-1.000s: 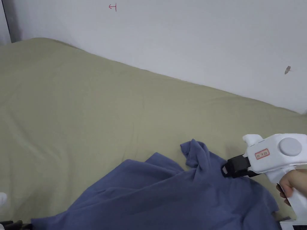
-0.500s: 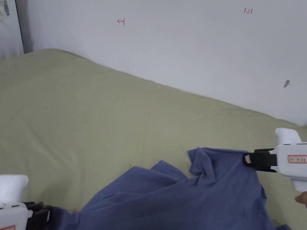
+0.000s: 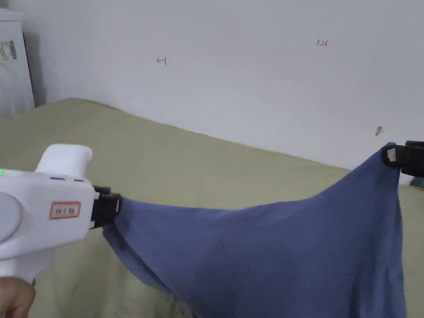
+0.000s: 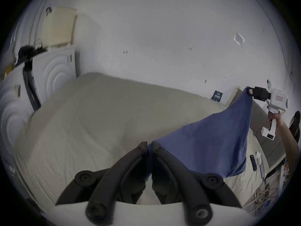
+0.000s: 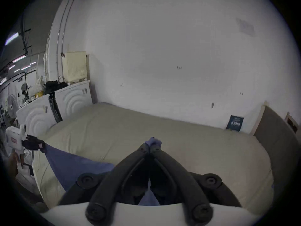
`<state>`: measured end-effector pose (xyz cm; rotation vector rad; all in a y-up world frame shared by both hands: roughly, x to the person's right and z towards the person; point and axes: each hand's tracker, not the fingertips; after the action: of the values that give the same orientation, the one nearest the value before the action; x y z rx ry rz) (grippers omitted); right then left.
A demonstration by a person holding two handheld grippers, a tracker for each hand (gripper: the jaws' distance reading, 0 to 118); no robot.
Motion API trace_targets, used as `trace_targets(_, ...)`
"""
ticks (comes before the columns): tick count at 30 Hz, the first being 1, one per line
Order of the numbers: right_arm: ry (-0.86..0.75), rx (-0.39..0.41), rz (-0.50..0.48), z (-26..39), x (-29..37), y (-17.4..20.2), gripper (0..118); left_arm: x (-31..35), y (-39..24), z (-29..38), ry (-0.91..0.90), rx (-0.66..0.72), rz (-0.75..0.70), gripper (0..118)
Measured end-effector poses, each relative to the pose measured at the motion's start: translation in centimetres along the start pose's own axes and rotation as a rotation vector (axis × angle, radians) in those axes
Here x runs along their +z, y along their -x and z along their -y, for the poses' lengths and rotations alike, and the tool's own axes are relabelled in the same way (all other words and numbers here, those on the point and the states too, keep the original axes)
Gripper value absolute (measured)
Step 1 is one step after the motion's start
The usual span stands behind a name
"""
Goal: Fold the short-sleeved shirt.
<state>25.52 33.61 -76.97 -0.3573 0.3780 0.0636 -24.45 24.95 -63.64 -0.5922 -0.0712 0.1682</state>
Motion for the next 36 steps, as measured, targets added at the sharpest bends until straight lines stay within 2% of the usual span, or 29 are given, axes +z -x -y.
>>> trace_targets(2, -0.046, 0.039, 0.061, -1.8, 1.3, 0.2, 0, 0.2, -0.5, -2.9, -0.03, -0.015, 0.007, 4)
trace_targets(4, -0.067, 0.029, 0.054, -3.7, 2.3, -0.1, 0, 0.5, -0.9, -6.1, -0.066, -0.04, 0.014, 4)
trace_targets(7, -0.142, 0.035, 0.13, -6.6, 3.7, -0.4, 0, 0.9, -1.6, -10.9, -0.127, -0.093, -0.014, 4)
trace_targets(8, -0.148, 0.035, 0.121, -7.6, 4.0, -0.6, 0, 1.0, -1.9, -12.4, -0.15, -0.106, -0.023, 4)
trace_targets(13, -0.221, 0.056, 0.201, -12.5, 5.2, -0.9, 0, 1.8, -3.8, -19.4, -0.206, -0.163, -0.042, 4)
trace_targets(16, -0.271, 0.072, 0.236, -14.7, 6.2, -0.3, 0, 2.1, -4.3, -22.6, -0.255, -0.149, -0.042, 4)
trace_targets(19, -0.288, 0.092, 0.275, -17.1, 6.3, -0.3, 0, 1.9, -5.2, -25.2, -0.298, -0.215, -0.116, 4)
trace_targets(21, -0.304, 0.105, 0.313, -18.4, 6.3, -0.5, 0, 1.3, -5.5, -27.3, -0.3, -0.219, -0.112, 4)
trace_targets(25, -0.375, 0.06, 0.342, -20.7, 5.7, -1.8, 0, 0.3, -5.4, -29.8, -0.342, -0.187, -0.117, 4)
trace_targets(30, -0.405, 0.079, 0.368, -23.7, 4.4, -3.2, 0, -1.2, -4.9, -31.5, -0.364, -0.19, -0.136, 4)
trace_targets(36, -0.418, 0.128, 0.35, -23.0, 4.8, -1.6, 0, -1.6, -5.3, -31.8, -0.38, -0.248, -0.167, 4)
